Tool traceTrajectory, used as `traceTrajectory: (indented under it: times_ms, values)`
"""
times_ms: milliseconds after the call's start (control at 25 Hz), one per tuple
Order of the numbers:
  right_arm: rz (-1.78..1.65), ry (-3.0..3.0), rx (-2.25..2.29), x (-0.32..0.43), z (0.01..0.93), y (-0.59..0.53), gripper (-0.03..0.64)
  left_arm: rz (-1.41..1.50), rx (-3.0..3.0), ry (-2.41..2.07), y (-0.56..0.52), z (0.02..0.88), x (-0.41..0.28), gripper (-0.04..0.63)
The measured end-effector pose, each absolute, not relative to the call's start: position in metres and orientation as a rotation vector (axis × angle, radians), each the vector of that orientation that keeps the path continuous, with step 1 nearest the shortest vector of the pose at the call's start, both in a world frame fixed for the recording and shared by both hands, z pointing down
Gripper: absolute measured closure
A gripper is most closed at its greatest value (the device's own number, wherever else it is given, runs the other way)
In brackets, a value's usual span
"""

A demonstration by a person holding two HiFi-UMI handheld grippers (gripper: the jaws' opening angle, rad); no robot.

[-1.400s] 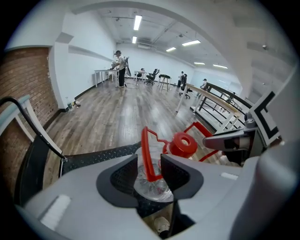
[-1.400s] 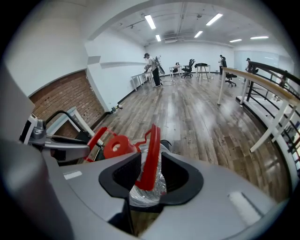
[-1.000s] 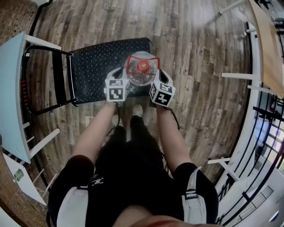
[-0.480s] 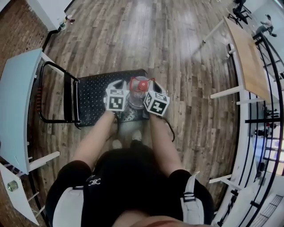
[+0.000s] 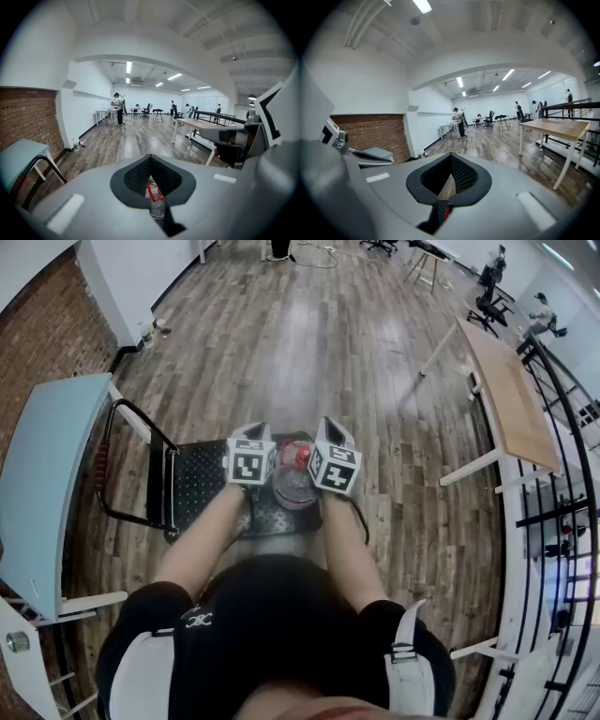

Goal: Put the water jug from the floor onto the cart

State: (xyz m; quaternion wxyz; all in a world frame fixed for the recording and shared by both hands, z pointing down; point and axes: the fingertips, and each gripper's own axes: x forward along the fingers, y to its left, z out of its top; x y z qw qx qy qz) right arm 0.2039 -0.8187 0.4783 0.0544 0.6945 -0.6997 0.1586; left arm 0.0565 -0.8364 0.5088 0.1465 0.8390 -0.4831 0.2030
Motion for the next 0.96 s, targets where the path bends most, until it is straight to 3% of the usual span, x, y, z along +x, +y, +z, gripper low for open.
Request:
traceTrajectory:
  times_ms: [960]
  values:
    - [0.504, -2.094, 2.052, 0.173, 0.496, -0.792, 0.604, 0.597, 2.516, -1.438, -0.829, 0.481, 0.049, 0.595]
